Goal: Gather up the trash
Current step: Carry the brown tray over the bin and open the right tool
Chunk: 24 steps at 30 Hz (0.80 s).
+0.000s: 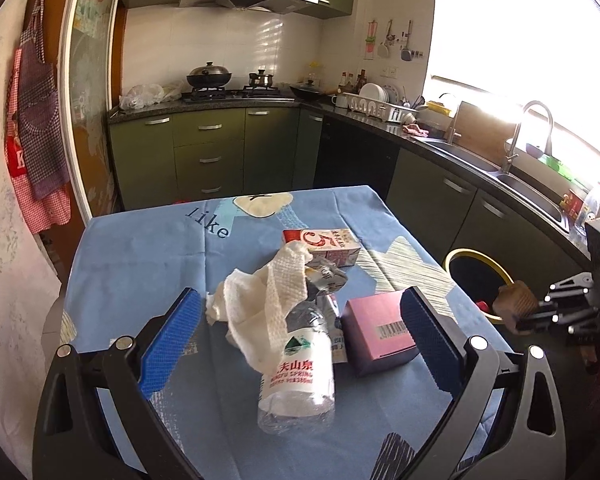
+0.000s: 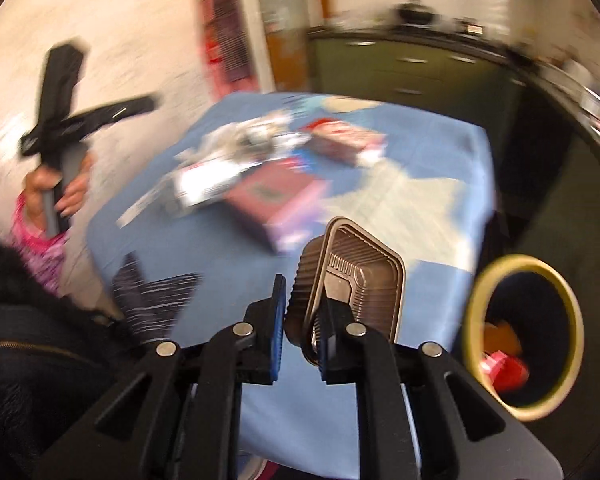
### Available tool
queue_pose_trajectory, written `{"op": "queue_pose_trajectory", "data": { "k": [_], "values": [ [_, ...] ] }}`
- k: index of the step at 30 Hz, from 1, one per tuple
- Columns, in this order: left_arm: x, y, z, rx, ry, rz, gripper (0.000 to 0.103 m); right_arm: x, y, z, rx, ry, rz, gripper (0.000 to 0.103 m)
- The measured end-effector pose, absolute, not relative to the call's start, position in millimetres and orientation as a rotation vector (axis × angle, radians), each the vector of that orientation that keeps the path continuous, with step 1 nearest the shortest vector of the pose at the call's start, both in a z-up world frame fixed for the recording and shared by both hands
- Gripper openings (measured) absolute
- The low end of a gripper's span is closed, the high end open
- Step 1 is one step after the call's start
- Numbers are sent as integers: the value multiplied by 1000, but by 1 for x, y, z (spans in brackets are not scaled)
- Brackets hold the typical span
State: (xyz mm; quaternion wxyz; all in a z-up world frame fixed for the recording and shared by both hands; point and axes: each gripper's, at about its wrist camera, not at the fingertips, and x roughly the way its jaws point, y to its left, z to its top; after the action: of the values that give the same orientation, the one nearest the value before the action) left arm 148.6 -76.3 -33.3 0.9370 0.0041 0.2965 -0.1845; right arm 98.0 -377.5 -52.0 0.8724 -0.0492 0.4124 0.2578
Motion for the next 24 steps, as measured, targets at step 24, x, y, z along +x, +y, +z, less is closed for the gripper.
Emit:
{"op": "queue_pose_trajectory", "data": {
  "k": [24],
  "values": [
    [258,-183,-58,51,695,-457,98,219,-599,-126,294,1049,64,32]
  ]
}}
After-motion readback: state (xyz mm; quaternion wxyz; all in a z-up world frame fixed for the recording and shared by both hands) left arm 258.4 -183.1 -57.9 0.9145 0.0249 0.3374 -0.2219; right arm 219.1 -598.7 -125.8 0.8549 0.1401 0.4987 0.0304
